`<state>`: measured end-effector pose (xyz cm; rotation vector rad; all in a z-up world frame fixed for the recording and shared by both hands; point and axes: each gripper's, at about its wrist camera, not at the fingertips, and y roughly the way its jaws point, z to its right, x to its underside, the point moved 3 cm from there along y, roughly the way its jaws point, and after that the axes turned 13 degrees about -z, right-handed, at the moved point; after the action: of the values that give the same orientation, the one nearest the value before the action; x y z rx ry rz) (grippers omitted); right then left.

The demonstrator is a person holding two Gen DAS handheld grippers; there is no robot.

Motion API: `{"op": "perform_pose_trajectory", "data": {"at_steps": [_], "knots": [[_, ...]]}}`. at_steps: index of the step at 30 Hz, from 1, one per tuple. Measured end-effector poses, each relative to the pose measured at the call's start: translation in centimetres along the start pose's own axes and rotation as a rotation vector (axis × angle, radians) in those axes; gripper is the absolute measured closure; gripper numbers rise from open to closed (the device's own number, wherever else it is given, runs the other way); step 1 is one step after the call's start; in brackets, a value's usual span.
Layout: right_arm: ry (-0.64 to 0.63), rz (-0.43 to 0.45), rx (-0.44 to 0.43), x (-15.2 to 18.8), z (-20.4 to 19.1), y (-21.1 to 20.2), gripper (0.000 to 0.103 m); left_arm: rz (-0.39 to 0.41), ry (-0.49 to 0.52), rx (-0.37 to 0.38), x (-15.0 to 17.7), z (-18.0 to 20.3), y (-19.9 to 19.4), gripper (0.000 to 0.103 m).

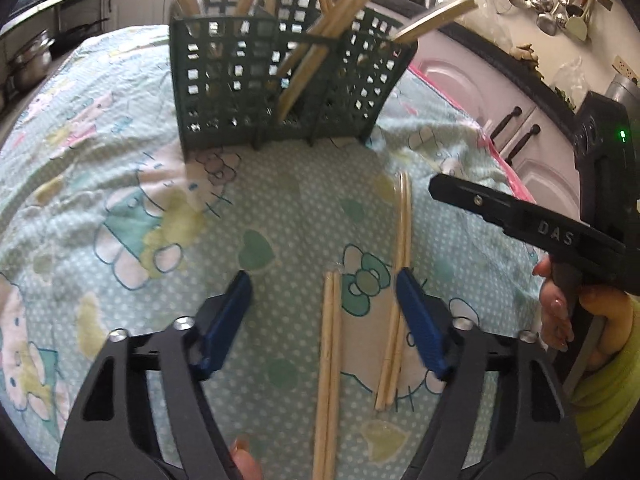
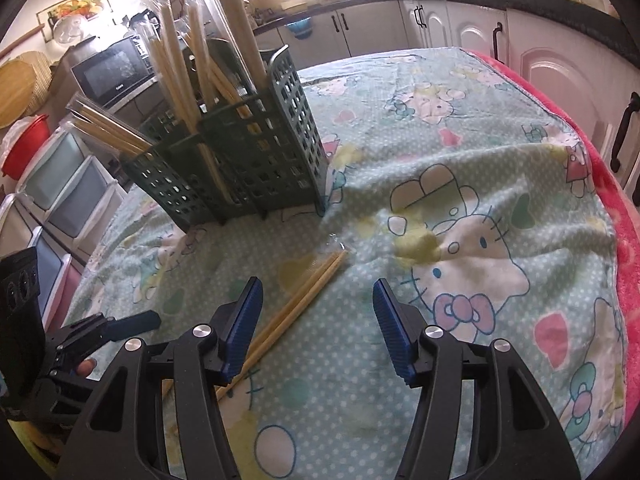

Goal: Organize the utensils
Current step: 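Close the right gripper on one of the last chopsticks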

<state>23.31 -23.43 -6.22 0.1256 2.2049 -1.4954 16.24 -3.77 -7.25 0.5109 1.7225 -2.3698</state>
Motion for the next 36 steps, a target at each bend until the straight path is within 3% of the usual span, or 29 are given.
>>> {"op": "perform_pose_trajectory", "data": {"at_steps": [2,6,8,25,32,36], "knots": [[-0.003,-0.007,-0.003,-0.2,0.1,0.4,0.056,-0.015,0.005,0.002,0.1,0.2,0.5,0.054],[-0.020,-0.007,0.000,-0.9,-0.2,0.9,0.058,-0.018,0.019,0.003,0.1,0.6,0.8,0.057],[-0.027,-0.015,0.012,-1.5,-0.3,1.3,0.058,-0.020,0.024,0.003,0.0,0.8,1.0,0.064],[-0.016,-0.066,0.055,-3.9,0.6,4.8,0.059,-0.028,0.067,-0.022,-1.2,1.3,2.4,0.080],[-0.066,-0.060,0.143,-3.7,0.1,5.0,0.080,-0.027,0.045,-0.008,-1.5,0.5,2.4,0.089],[-0.063,-0.050,0.135,-3.4,0.2,4.6,0.088,-0.027,0.036,-0.006,-1.5,0.3,2.3,0.092]]}}
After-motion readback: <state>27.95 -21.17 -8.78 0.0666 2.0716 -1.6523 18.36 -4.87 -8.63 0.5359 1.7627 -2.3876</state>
